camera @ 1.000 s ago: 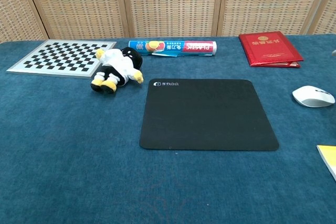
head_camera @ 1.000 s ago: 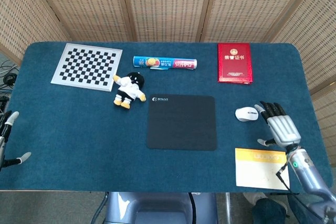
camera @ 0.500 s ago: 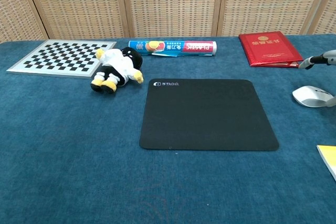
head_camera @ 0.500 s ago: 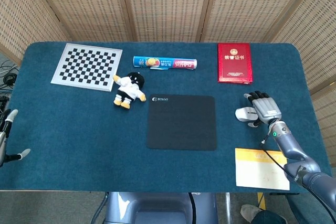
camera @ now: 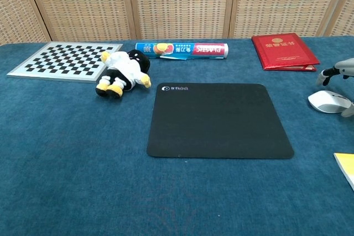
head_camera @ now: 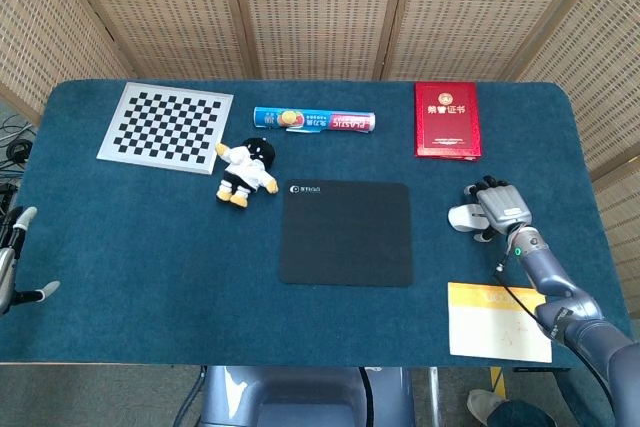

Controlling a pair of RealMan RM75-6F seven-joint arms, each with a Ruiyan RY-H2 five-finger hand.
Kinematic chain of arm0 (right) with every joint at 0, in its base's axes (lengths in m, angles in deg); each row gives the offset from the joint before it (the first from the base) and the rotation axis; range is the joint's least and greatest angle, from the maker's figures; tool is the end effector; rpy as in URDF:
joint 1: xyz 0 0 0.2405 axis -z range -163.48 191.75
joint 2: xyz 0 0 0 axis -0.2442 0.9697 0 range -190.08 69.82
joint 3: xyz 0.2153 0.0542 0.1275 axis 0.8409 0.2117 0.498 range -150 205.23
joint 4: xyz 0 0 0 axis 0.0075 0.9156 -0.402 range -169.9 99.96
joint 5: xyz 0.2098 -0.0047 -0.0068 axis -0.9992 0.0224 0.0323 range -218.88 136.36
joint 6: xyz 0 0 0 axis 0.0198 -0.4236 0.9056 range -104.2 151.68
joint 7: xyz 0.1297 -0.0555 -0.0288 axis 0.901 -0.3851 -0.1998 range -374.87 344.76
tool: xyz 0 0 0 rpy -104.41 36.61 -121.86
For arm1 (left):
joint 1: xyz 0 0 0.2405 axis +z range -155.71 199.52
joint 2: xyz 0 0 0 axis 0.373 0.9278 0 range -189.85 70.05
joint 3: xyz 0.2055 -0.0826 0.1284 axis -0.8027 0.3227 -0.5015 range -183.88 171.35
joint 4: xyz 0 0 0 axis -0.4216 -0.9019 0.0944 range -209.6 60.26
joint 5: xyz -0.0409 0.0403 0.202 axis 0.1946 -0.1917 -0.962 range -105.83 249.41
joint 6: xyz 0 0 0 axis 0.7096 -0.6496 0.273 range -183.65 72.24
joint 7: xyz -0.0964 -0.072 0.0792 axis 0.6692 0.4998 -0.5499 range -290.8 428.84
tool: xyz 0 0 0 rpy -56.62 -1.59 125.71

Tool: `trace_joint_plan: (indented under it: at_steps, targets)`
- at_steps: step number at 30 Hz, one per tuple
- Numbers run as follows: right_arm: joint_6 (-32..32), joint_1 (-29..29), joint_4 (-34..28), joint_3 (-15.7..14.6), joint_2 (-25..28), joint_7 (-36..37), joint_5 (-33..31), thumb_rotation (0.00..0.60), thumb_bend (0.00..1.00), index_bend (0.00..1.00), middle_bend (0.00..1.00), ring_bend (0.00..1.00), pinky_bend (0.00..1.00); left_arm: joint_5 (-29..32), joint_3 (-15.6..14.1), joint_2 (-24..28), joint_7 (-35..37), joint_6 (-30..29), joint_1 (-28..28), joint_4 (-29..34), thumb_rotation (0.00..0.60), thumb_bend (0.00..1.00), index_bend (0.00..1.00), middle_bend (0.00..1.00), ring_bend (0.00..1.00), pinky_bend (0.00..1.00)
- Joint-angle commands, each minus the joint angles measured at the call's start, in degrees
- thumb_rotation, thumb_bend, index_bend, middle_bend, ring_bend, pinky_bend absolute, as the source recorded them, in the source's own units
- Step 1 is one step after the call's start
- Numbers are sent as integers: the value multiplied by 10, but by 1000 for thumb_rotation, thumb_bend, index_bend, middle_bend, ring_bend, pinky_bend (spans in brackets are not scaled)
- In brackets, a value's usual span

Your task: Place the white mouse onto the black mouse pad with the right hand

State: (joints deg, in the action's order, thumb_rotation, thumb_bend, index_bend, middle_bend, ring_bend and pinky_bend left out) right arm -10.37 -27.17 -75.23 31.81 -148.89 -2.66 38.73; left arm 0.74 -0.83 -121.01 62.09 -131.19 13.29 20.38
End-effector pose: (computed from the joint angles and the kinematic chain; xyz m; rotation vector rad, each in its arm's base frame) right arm -0.3288 -0.4142 0.0561 1.7747 -0.9488 0.4302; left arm -0.3312 0.2069 0.1692 -1.3097 -0.9850 -0.6825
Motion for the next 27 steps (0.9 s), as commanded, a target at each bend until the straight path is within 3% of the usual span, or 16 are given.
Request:
trace_joint_plan:
  at_steps: [1,5,7,13,17,21,25,27]
  targets:
    - [3,-7,27,-8,-20,21,12,600,232,312,351,235,308,3,0,0,1,1,0,-1,600,0,0,0,0,0]
    - [-32,-5,37,-18,-26,46,35,600,411,469,534,414,445,5,0,-1,3,4,-1,-5,600,0,0,0,0,0]
    - [-71,-2,27,-25,-17,59,57,600,457,514,580,455,464,7,0,-1,5,6,-1,-5,600,0,0,0,0,0]
    - [-212,-4,-57,-46,41,46,135,600,503,540,603,466,465,9,1,2,14,10,-2,-8,600,0,0,0,0,0]
    - [-283,-35,-135,-60,82,-7,212,600,566,543,602,466,464,6,1,3,16,13,-4,-8,600,0,0,0,0,0]
    - [-278,-115,-196,-79,98,-64,310,600,747,552,602,466,465,3,0,3,18,10,-4,-8,600,0,0,0,0,0]
    - [-244,-162,-214,-77,88,-87,334,600,949,569,602,466,465,2,-2,2,18,14,-5,-10,600,0,0,0,0,0]
    - [-234,-183,-210,-78,76,-99,349,600,989,575,605,466,465,4,-2,1,18,17,-6,-12,600,0,0,0,0,0]
